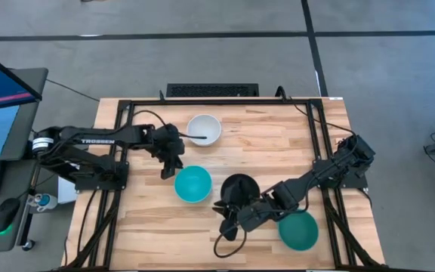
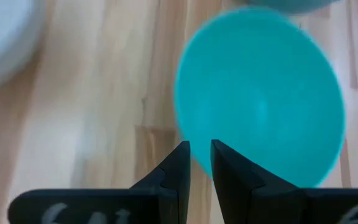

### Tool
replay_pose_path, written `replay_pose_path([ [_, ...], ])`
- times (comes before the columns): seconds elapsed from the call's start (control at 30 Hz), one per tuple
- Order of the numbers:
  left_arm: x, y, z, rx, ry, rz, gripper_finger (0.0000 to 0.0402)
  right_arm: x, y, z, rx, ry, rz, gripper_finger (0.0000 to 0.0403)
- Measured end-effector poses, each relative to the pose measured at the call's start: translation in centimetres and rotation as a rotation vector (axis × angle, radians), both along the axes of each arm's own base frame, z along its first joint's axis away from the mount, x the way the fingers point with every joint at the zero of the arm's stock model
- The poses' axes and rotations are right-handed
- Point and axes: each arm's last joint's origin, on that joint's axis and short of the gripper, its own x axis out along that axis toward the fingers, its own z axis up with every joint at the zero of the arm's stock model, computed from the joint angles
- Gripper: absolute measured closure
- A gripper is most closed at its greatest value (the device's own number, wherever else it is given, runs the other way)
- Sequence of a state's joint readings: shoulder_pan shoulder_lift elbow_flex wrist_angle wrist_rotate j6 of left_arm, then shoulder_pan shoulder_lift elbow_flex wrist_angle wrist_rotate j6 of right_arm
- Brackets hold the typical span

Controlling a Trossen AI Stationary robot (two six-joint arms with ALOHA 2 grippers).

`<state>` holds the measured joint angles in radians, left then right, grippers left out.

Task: Nest bowls inside each other
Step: Stack the light blue bowl on top of the black bowl

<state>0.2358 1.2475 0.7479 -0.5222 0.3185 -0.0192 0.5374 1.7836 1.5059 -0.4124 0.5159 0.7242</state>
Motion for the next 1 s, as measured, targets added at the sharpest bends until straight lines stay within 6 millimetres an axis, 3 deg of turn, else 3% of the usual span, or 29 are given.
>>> replay_pose_path([
  [0.23,2.0,-0.8,-2.1,-0.002,0.051,0.028,0.0347,0.1,-0.3,-0.2,-0.018,0.030,0.024,0.0310],
  [0.43,2.5,-0.7,-3.3,-0.032,0.095,0.067,0.0347,0.1,-0.5,-0.2,-0.012,0.043,0.034,0.0310],
  [0.57,2.7,-0.7,-3.1,-0.019,0.071,0.078,0.0349,0.2,-0.8,-0.3,-0.029,0.049,0.037,0.0310],
  [0.73,2.8,-0.6,-2.6,0.003,0.063,0.072,0.0393,0.3,-1.0,-0.3,-0.034,0.058,0.032,0.0310],
  [0.87,3.3,-0.8,-1.6,0.014,0.046,0.052,0.0397,0.1,-1.0,-0.5,-0.079,0.079,0.058,0.0310],
  [1.0,4.1,-1.2,-0.1,0.020,0.011,0.015,0.0399,-1.5,-0.8,0.3,-0.096,0.127,0.056,0.0310],
])
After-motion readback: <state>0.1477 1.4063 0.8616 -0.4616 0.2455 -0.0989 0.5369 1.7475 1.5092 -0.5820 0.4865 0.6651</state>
